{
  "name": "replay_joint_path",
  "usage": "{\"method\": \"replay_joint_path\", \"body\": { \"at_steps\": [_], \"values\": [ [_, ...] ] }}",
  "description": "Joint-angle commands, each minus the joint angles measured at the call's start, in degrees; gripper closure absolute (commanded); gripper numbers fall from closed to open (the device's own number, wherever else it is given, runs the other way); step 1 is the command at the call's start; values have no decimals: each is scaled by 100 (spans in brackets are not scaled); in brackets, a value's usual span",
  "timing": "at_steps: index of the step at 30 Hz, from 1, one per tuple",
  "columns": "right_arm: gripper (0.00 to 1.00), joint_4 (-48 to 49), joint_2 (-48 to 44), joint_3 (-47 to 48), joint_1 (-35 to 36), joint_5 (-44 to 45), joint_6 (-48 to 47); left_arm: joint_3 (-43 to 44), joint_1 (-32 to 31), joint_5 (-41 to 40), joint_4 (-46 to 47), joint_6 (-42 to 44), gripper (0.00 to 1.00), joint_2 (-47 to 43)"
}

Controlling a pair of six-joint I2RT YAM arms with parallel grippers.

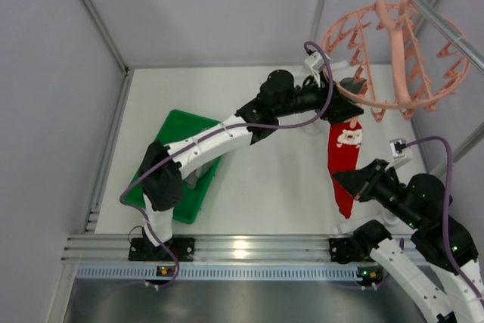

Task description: Remove the socks clipped to the hanger

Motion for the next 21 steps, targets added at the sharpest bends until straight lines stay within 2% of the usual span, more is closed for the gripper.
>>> {"method": "replay_joint_path", "body": {
  "at_steps": [1,3,6,7,9,10,11,12,21],
  "values": [
    [100,-138,-85,262,-50,8,-97,169,-108,-390,384,-63,25,-77],
    [100,-120,-68,262,-58,-1,-88,-6,-109,-479,646,-202,28,-130],
    [100,-138,-76,271,-58,-1,-88,10,-117,-532,718,-212,41,-139],
    [100,-138,-76,288,-58,8,-88,19,-135,-541,718,-212,51,-139],
    [100,-155,-77,315,-50,-1,-88,19,-126,-585,718,-221,61,-130],
    [100,-173,-85,315,-50,8,-97,36,-135,-585,718,-247,70,-121],
    [100,-182,-94,306,-50,34,-97,63,-126,-524,718,-273,87,-104],
    [100,-190,-103,289,-58,52,-97,80,-126,-540,718,-361,100,-95],
    [100,-287,-121,192,-50,70,-202,11,-135,-523,709,-292,100,-183]
  ]
}}
